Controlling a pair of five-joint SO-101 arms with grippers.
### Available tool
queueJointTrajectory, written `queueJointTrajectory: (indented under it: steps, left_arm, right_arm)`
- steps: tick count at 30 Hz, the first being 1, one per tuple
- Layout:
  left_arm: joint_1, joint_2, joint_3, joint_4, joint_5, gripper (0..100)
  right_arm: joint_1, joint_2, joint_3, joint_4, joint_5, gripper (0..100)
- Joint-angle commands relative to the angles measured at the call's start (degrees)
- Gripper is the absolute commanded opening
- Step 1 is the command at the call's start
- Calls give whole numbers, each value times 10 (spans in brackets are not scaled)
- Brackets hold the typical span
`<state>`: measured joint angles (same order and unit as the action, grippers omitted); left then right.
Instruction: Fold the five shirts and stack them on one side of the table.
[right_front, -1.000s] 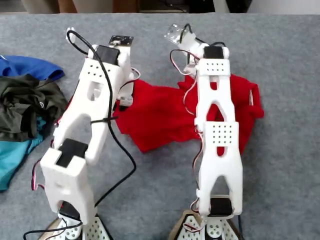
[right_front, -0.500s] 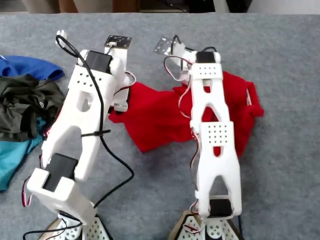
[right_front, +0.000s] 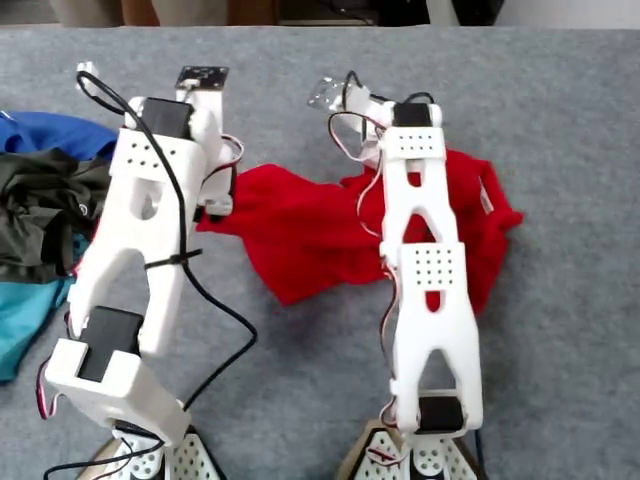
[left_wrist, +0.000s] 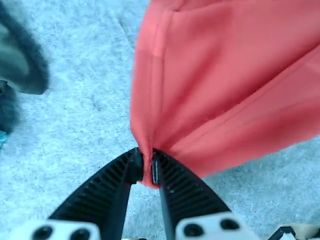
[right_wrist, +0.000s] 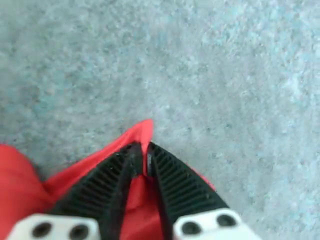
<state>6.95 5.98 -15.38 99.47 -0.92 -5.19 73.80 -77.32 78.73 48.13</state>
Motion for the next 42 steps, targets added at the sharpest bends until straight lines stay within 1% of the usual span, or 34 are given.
queueJointTrajectory:
  steps: [1, 3, 6, 10, 15, 19, 25, 30, 34, 39, 42]
  left_arm:
    - [-10, -31, -9, -9, 0, 19]
    - [-9, -31, -9, -9, 0, 19]
    - [-8, -31, -9, -9, 0, 19]
    - [-8, -31, -9, -9, 0, 19]
    - [-13, -32, -37, -8, 0, 19]
    - [-25, -32, -101, -6, 4, 19]
    - [-60, -32, -270, -4, 64, 19]
    - [-69, -42, -445, 13, 106, 19]
    - [-64, -98, -526, 13, 130, 19]
    - [-63, -194, -543, 13, 133, 19]
    - [-64, -247, -507, 14, 100, 19]
  right_arm:
    - [32, -10, -115, 25, -54, 5]
    - [39, -12, -184, 50, -78, 5]
    - [42, -67, -175, 60, -98, 5]
    - [50, -148, -181, 55, -148, 5]
    - [56, -256, -181, 68, -178, 5]
    - [65, -348, -181, 90, -178, 5]
    - [88, -488, -181, 113, -178, 5]
    - [145, -610, -181, 114, -193, 5]
    - [196, -686, -180, 118, -193, 5]
    - [247, -757, -180, 120, -193, 5]
    - [270, -799, -180, 131, -188, 5]
